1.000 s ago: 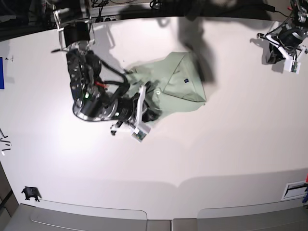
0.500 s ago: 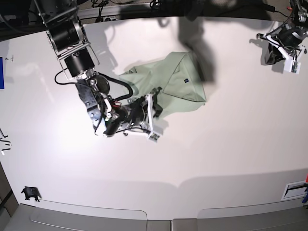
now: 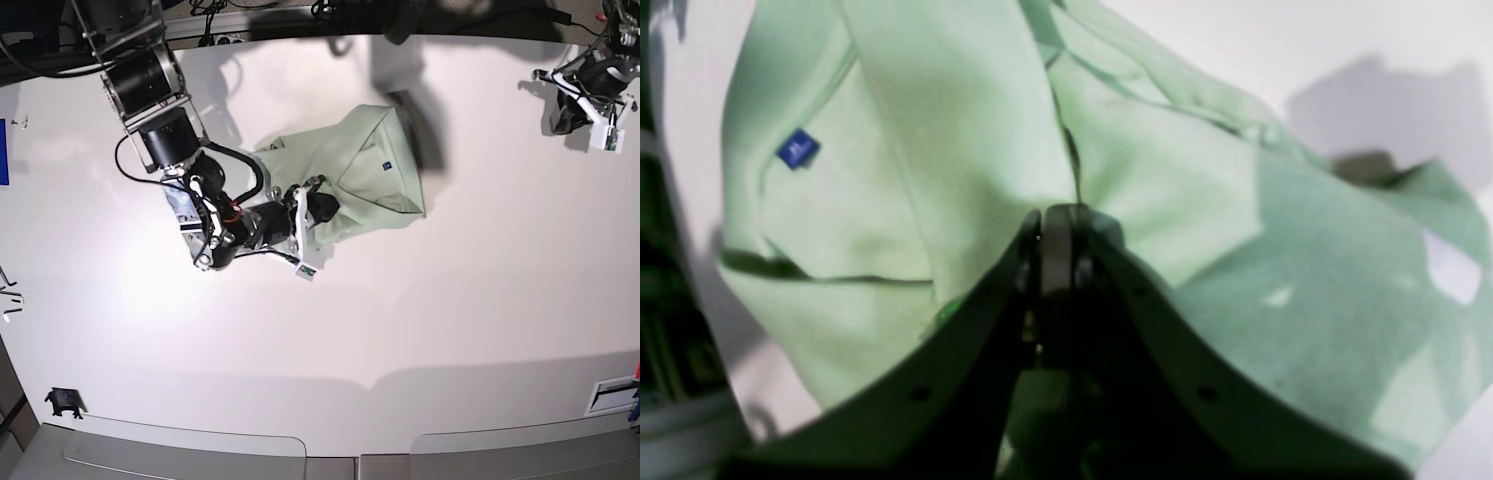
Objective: Fold the T-shirt properly
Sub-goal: 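Pull the shirt bundle with the right gripper away from the left gripper, then lower the right gripper onto the shirt bundle and grasp its edge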
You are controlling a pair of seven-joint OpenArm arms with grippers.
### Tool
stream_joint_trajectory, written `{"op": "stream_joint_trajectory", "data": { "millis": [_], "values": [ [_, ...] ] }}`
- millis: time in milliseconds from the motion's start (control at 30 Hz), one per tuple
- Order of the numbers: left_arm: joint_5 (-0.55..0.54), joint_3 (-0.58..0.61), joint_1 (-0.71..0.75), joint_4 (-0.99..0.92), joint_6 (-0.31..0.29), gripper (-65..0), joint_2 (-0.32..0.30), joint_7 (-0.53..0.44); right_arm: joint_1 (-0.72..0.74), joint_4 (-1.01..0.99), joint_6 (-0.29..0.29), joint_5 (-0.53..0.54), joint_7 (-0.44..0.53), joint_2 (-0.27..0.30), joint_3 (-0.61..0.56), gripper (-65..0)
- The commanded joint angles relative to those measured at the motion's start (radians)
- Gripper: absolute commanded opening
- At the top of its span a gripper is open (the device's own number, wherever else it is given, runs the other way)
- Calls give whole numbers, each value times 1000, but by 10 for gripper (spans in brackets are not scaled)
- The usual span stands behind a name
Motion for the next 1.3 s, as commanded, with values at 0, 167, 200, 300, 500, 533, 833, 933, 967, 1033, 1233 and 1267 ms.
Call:
{"op": "stream_joint_trajectory", "data": {
  "millis": [0,167,200,300,500,533,833,933,967,1033,1233,1267],
  "values": [
    [-12,-7,3,14,0,-650,-14,-24,-23,-10,-48,-82,-62,7,21,-650],
    [-12,-7,3,14,0,-650,-14,-23,-107,-10,-118,-78,-60,6,231,-650],
    [-12,-7,3,14,0,-650,-14,-24,-123,-10,-120,-78,-60,6,282,-650],
    [-12,-7,3,14,0,-650,-14,-24,-167,-10,-121,-78,-60,6,441,-650],
    [-12,-7,3,14,1,-650,-14,-24,-236,-10,-121,-77,-61,6,776,-650],
    [-13,-7,3,14,0,-650,-14,-24,-246,-10,-121,-77,-60,6,831,-650],
    [-13,-7,3,14,0,-650,-14,-23,-317,-10,-120,39,-69,18,1268,-650],
    [-13,-7,3,14,0,-650,-14,-23,-346,-10,-121,59,-85,40,1337,-650],
    [-16,-7,3,14,0,-650,-14,-23,-351,-10,-120,58,-91,50,1349,-650],
    [-25,-7,3,14,0,-650,-14,-23,-356,-9,-120,57,-93,75,1363,-650],
    [-73,-7,3,14,0,-650,-14,-20,-304,40,-121,62,-172,156,1363,-650],
    [-72,-7,3,14,0,-650,-14,-20,-290,62,-121,63,-187,165,1364,-650]
  ]
}}
